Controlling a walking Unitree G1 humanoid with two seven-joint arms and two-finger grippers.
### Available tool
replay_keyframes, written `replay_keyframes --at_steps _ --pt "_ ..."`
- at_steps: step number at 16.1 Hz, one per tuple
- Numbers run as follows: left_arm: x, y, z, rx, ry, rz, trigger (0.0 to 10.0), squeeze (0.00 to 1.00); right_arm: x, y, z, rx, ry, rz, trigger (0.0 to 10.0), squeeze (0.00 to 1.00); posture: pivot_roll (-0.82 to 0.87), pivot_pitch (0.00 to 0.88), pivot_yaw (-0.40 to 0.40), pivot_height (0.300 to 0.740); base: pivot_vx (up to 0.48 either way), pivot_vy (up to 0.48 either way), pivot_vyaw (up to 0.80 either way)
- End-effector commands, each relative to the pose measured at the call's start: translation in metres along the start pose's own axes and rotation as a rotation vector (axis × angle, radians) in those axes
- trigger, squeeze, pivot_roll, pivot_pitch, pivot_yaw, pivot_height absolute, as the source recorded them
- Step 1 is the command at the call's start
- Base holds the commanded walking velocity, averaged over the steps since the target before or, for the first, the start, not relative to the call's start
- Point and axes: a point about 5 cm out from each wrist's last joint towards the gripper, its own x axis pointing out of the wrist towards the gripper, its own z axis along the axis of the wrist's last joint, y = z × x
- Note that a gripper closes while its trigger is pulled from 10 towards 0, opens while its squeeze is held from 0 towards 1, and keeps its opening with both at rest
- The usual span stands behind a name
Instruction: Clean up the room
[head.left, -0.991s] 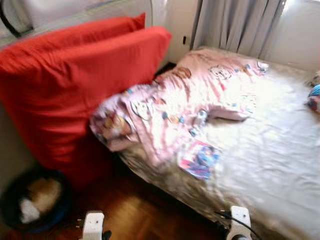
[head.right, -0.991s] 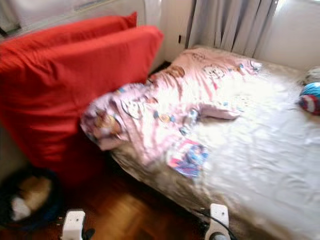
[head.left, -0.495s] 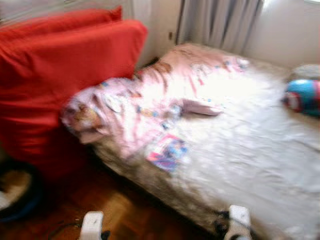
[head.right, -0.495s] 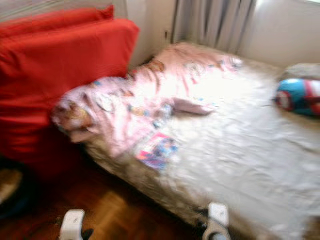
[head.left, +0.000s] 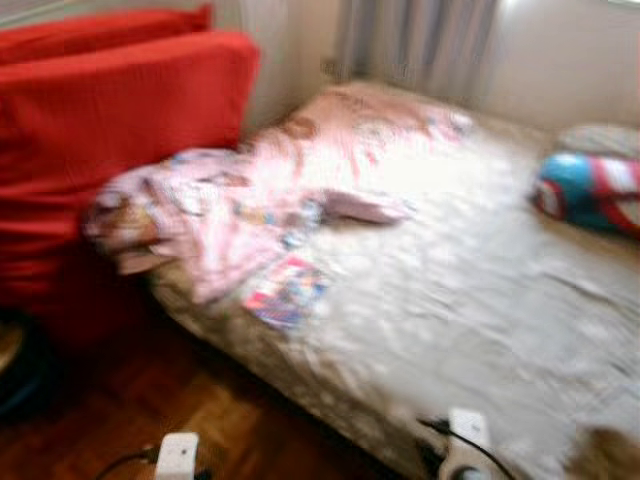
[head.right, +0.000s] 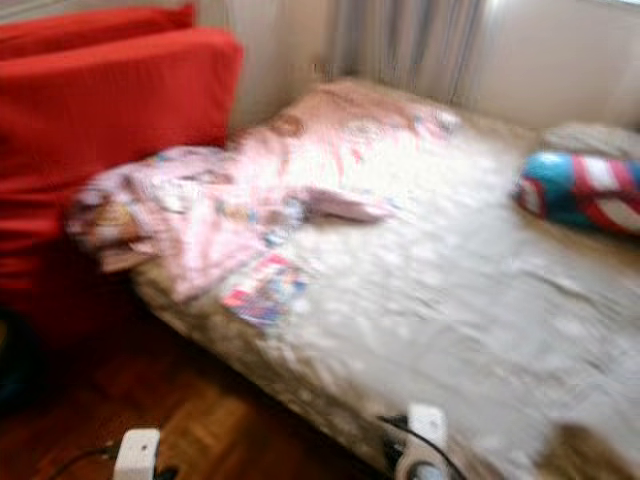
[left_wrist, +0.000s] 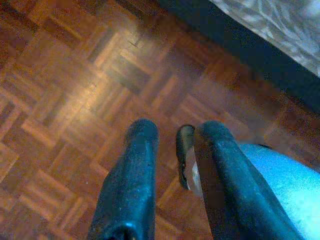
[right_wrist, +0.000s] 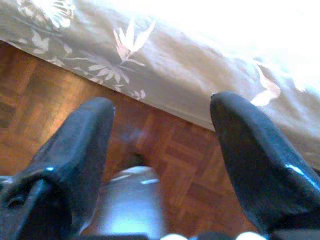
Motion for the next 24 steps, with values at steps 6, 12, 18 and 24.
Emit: replay_keyframes --at_steps 6,12,18,24 --pt "0.0013 -0.0063 0.0029 0.006 -0.012 -0.018 10.0 0.00 -0.0020 -0.0121 -0.0050 0.008 0.019 -0.034 10.0 0.00 0.14 0.077 -0.036 0.740 0.000 -0.344 -0.73" --pt "0.0012 -0.0062 0.0025 0.005 -0.010 -0.017 10.0 0.00 -0.0018 -0.0119 -0.0042 0.006 0.017 -0.034 10.0 0.00 0.14 0.085 -0.038 0.740 0.000 -0.344 -0.72" --pt "0.0015 -0.0063 0.0033 0.007 -0.012 -0.020 10.0 0.00 -0.0015 -0.0106 -0.0019 0.014 0.001 -0.029 10.0 0.00 0.14 0.095 -0.034 0.740 0.000 -0.345 -0.33" --pt "0.0016 -0.0061 0.0039 0.010 -0.012 -0.023 10.0 0.00 -0.0012 -0.0091 -0.0005 0.031 -0.010 -0.030 10.0 0.00 0.13 0.100 -0.023 0.740 0.000 -0.345 0.00"
